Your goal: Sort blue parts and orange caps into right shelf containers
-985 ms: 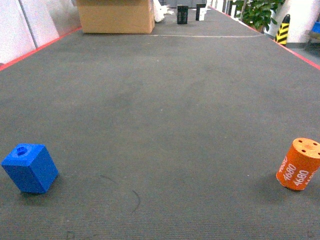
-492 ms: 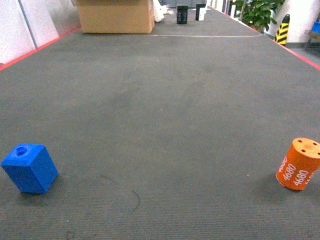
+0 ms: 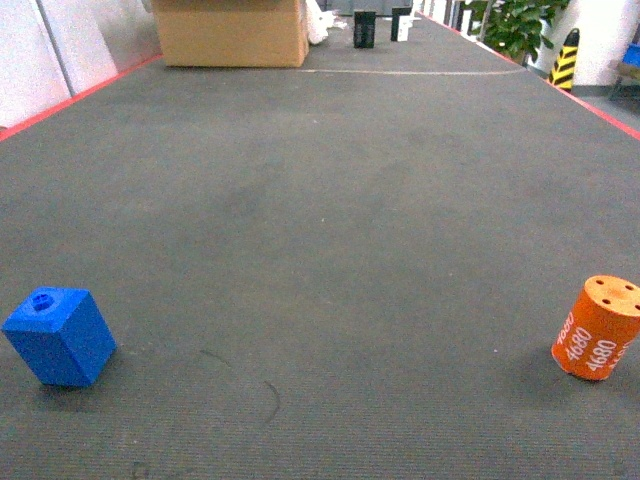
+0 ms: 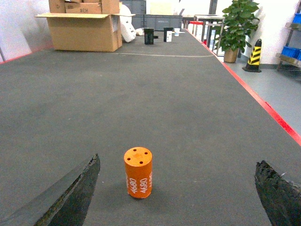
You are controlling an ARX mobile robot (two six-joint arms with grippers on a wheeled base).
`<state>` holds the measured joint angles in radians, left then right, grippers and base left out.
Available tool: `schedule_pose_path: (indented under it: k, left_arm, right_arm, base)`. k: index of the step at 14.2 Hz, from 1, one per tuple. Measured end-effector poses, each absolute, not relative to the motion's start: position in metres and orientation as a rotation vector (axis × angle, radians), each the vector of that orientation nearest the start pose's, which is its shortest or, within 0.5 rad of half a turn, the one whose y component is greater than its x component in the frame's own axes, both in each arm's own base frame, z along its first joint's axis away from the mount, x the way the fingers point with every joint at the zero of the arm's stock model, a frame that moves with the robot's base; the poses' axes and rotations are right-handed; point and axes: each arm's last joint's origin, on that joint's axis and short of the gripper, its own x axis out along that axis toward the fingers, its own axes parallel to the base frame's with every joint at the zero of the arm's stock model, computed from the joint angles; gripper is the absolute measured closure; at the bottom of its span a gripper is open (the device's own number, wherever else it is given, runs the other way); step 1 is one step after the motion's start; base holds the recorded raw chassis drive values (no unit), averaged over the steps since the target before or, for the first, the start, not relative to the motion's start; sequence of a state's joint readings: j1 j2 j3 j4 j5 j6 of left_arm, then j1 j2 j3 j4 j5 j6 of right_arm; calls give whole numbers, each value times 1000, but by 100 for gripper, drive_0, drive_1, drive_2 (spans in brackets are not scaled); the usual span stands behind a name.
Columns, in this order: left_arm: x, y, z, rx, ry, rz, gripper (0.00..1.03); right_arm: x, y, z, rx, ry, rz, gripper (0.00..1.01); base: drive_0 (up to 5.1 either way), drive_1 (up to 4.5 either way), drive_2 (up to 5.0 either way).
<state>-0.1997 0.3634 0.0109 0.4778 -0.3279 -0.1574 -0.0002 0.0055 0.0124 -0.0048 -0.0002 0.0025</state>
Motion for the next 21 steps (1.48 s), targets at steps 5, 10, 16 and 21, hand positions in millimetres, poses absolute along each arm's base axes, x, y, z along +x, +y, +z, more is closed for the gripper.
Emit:
schedule_pose_path:
  k: [5, 10, 16, 21]
  left_arm:
    - [138, -20, 177, -177, -131, 20, 5]
    - [164, -17, 157, -154, -84, -64, 5]
    - [188, -24, 118, -91, 157, -137, 5]
    - [197, -26, 106, -61, 224, -143, 5]
  right_arm:
    - [97, 0, 167, 2, -2, 0, 3]
    - [97, 0, 167, 2, -2, 0, 3]
    - [97, 0, 167, 2, -2, 0, 3]
    - [97, 0, 167, 2, -2, 0, 3]
  base:
    - [0, 0, 0]
    - [0, 0, 0]
    - [0, 0, 0]
    - [0, 0, 0]
